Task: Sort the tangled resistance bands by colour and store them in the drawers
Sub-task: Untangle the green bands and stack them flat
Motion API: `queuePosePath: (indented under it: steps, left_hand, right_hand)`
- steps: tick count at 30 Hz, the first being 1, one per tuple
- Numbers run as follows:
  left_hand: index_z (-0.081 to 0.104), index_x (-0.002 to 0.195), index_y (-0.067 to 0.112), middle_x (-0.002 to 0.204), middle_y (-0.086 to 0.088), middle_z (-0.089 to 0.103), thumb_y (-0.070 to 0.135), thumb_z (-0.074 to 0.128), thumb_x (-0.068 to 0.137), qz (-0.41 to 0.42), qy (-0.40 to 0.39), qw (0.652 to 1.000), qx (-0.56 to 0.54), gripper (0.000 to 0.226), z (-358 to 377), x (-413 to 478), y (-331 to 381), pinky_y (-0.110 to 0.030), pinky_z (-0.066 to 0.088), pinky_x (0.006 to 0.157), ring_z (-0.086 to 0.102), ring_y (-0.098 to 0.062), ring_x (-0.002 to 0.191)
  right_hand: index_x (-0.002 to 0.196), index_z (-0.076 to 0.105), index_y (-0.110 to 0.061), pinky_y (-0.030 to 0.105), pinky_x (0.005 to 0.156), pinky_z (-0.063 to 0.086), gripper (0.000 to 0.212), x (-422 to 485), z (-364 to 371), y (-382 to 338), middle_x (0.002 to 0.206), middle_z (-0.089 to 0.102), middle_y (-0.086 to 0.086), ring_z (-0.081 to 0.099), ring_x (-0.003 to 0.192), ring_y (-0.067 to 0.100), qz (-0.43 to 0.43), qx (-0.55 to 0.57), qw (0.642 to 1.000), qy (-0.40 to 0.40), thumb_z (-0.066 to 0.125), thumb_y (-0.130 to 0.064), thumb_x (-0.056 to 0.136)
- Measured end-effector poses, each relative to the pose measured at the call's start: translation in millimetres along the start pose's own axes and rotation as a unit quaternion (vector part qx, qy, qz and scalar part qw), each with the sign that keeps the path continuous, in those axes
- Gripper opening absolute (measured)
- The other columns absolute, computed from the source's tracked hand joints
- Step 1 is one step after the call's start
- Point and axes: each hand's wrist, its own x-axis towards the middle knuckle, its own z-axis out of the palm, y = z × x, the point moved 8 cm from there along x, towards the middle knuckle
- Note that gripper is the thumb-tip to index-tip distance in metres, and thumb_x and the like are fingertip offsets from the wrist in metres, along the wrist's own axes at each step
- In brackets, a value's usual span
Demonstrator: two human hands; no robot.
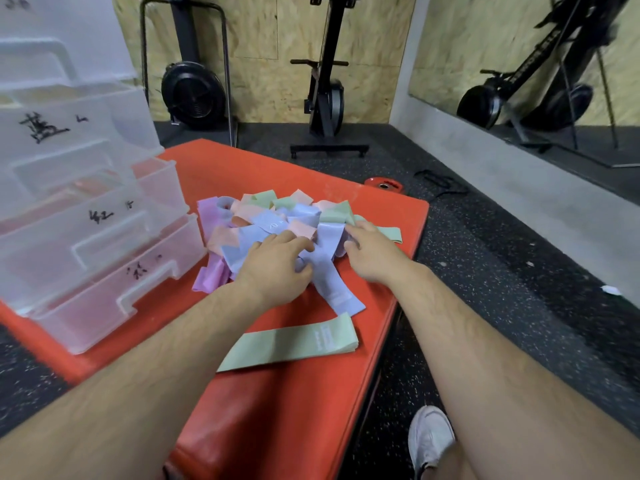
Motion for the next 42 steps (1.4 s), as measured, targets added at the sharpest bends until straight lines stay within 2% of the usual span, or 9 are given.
queuePosePath:
  steps: [6,12,16,19,22,25,34,38,42]
  left_hand:
    - [0.065,0.114,0.029,0.107,0.005,0.062,0.039,0.040,0.077,0.005,0.048,0.998,-0.037,0.046,-26,-9,4,-0.042,0.045,0.088,0.057,-0.023,0.106]
    - [0.065,0.117,0.028,0.113,0.006,0.062,0.039,0.040,0.078,-0.009,0.045,0.998,-0.039,0.048,-34,-15,3,-0.044,0.045,0.090,0.057,-0.022,0.107]
    - [0.066,0.112,0.028,0.106,0.006,0.061,0.038,0.038,0.077,-0.013,0.025,0.999,-0.037,0.046,-32,-17,1,-0.042,0.047,0.086,0.057,-0.021,0.102]
    - [0.068,0.105,0.027,0.103,0.006,0.063,0.036,0.034,0.073,-0.019,-0.001,0.999,-0.034,0.047,-28,-18,-1,-0.042,0.047,0.086,0.057,-0.021,0.100]
    - [0.068,0.102,0.027,0.104,0.005,0.063,0.034,0.033,0.072,-0.020,-0.019,0.999,-0.026,0.047,-25,-17,-1,-0.043,0.047,0.087,0.056,-0.021,0.101]
    - [0.069,0.097,0.025,0.102,0.005,0.063,0.033,0.033,0.071,-0.023,-0.021,0.999,-0.027,0.045,-25,-18,-3,-0.043,0.047,0.086,0.056,-0.022,0.101]
    - [0.065,0.113,0.023,0.113,0.005,0.062,0.032,0.051,0.088,-0.040,0.038,0.988,-0.146,0.030,-33,-14,0,-0.034,0.048,0.086,0.059,-0.016,0.101]
    - [0.054,0.129,0.031,0.116,0.017,0.059,0.045,0.059,0.095,-0.097,0.110,0.921,-0.360,0.037,-57,-13,0,-0.018,0.046,0.083,0.059,-0.003,0.107]
    - [0.053,0.127,0.038,0.102,0.004,0.066,0.043,0.064,0.093,-0.092,0.158,0.853,-0.489,0.036,-76,-13,-3,-0.013,0.045,0.075,0.064,-0.001,0.092]
  right_hand:
    - [0.145,0.048,-0.016,0.027,0.109,0.033,0.043,-14,-46,-20,0.157,0.032,-0.001,0.041,0.138,0.016,-0.060,0.046,0.992,0.101,0.042,-0.015,0.103]
    - [0.137,0.055,-0.012,0.021,0.105,0.034,0.039,-20,-53,-24,0.154,0.034,-0.007,0.043,0.124,0.002,-0.062,0.086,0.989,0.105,0.042,-0.012,0.101]
    - [0.098,0.065,0.004,0.034,0.090,0.046,0.027,-17,-33,-13,0.116,0.056,0.013,0.055,0.109,0.032,0.012,0.016,0.999,0.034,0.042,-0.010,0.092]
    - [0.072,0.055,0.009,0.056,0.077,0.054,0.030,-17,-20,-9,0.080,0.047,0.025,0.060,0.095,0.047,0.030,-0.019,0.999,-0.011,0.039,-0.016,0.068]
    - [0.080,0.064,0.005,0.046,0.086,0.054,0.032,-17,-22,-13,0.116,0.059,0.025,0.062,0.105,0.041,0.049,-0.002,0.999,-0.016,0.041,-0.017,0.078]
    - [0.103,0.068,0.003,0.023,0.089,0.041,0.027,-19,-38,-21,0.153,0.036,0.005,0.056,0.114,0.024,0.031,0.032,0.998,0.037,0.044,-0.004,0.094]
    - [0.130,0.051,0.002,0.003,0.109,0.015,0.041,-31,-69,-54,0.160,0.024,0.004,0.021,0.149,0.010,-0.100,0.086,0.980,0.147,0.036,0.007,0.091]
    - [0.136,0.049,-0.003,0.004,0.107,0.023,0.047,-49,-86,-91,0.156,0.026,-0.006,0.021,0.135,-0.019,-0.191,0.121,0.955,0.193,0.041,0.006,0.091]
    - [0.135,0.051,-0.004,0.019,0.109,0.036,0.046,-62,-82,-115,0.156,0.027,-0.009,0.028,0.141,-0.007,-0.243,0.145,0.943,0.173,0.043,0.006,0.091]
